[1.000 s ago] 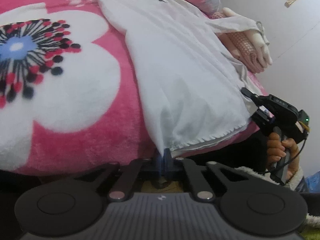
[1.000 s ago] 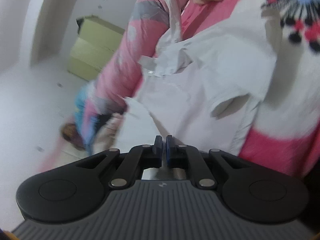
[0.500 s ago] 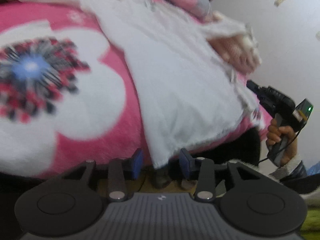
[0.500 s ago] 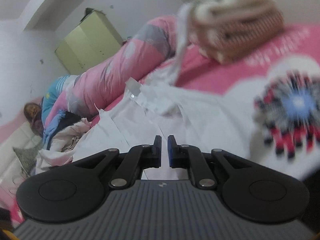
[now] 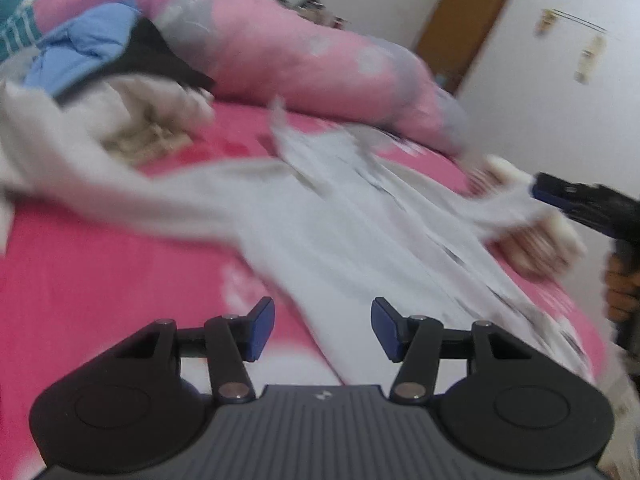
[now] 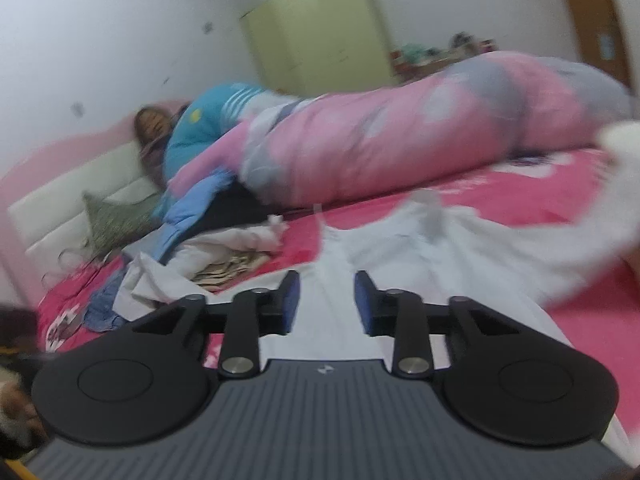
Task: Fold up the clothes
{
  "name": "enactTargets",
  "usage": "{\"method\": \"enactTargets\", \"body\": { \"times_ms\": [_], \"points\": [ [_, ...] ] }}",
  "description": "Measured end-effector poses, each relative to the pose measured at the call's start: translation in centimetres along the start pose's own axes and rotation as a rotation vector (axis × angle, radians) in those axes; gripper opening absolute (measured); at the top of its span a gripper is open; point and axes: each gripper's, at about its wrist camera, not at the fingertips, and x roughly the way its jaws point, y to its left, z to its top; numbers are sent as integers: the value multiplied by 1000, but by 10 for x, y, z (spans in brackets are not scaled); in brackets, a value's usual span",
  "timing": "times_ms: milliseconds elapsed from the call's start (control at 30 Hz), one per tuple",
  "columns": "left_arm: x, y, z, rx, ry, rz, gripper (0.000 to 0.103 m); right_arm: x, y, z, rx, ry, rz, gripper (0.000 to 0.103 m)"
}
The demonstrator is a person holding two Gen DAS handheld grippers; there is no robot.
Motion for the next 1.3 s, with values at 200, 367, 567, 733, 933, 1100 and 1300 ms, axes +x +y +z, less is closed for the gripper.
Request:
{"method": "enactTargets", "body": {
  "times_ms": [200, 367, 567, 733, 933, 1100, 1300],
  "points": [
    [96, 36, 57, -12, -28, 141, 54, 135, -1, 44, 77, 155, 3, 46],
    [145, 67, 74, -85, -52, 133, 55, 234, -5, 58, 87, 257, -26, 46],
    [155, 87, 59, -100, -118, 70, 60, 325, 19, 70, -112, 331, -53, 64],
    [152, 94, 55, -136, -146, 10, 64, 397, 26, 62, -268, 424, -132, 67],
    [151, 97, 55, -150, -152, 1, 64, 386, -8, 68, -103, 327, -51, 1],
    [153, 97, 56, -154, -154, 5, 64, 320, -64, 82, 94, 87, -22, 1],
    [152, 97, 56, -155, -157, 5, 64, 330, -108, 52, 229, 96, -100, 5]
  ]
}}
